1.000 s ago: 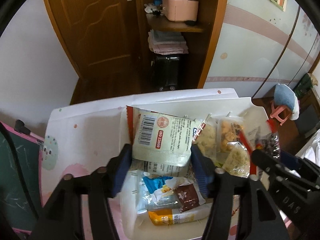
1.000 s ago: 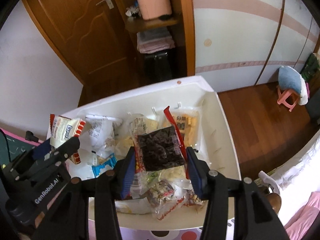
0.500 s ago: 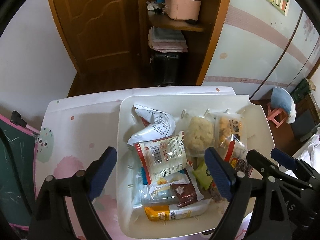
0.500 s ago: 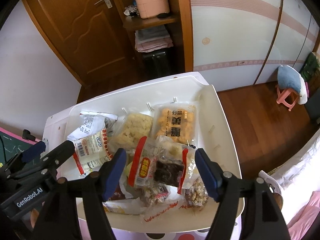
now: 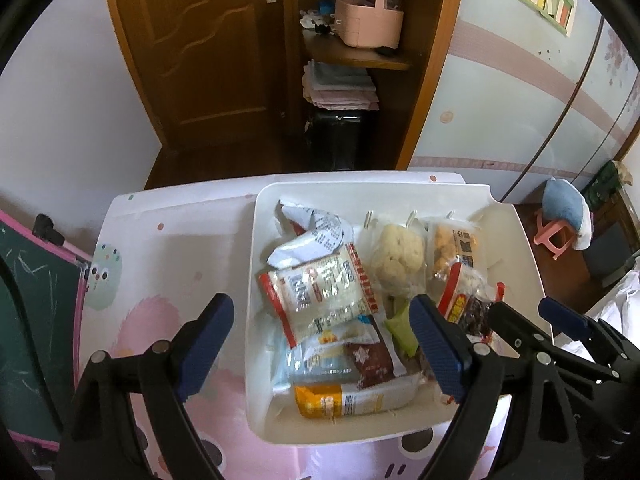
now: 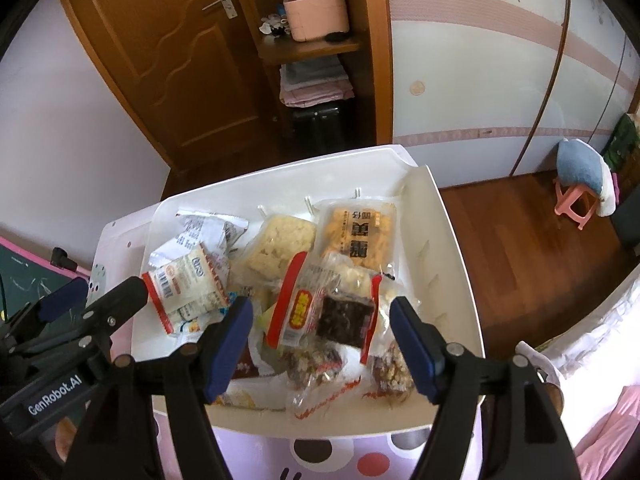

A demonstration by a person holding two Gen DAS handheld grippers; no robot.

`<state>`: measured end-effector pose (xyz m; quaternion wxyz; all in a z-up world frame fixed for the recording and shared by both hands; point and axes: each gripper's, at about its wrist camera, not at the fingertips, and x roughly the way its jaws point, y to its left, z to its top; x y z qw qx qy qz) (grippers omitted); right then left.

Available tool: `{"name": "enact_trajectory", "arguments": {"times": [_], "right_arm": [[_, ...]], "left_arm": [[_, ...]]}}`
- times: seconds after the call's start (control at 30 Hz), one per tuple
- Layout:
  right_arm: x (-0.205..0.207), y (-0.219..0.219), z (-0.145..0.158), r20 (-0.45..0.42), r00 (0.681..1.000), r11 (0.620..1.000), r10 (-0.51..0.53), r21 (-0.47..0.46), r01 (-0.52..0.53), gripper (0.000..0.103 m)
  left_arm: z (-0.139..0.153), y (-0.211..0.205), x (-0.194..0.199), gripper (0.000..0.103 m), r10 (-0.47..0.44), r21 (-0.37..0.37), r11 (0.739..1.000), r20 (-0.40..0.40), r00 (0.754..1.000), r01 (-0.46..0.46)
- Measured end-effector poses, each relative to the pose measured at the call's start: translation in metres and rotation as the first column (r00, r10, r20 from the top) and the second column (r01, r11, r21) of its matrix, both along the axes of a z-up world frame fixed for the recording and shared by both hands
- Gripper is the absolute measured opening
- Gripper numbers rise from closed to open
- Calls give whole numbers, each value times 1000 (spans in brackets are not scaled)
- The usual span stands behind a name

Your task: Organize snacks

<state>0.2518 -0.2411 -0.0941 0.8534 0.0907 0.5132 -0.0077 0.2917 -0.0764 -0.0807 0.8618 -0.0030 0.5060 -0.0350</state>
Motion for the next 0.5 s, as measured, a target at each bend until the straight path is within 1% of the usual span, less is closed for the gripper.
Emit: {"name": "enact_trajectory", "arguments": {"times": [0.17,0.27,0.5], "right_arm": [[-20,6,5,6,1000,1000,13,5,-13,71],[-40,9,10,10,1000,1000,21,13,-22,71],[-89,16,24,11,999,999,44,21,-44,71]], "left_arm": [[7,5,-26,89,6,4,1000,11,1000,-6],[12,10,-46,89,11,14,1000,14,1000,-12],[19,28,-100,89,45,7,999,-11,999,-45]]}}
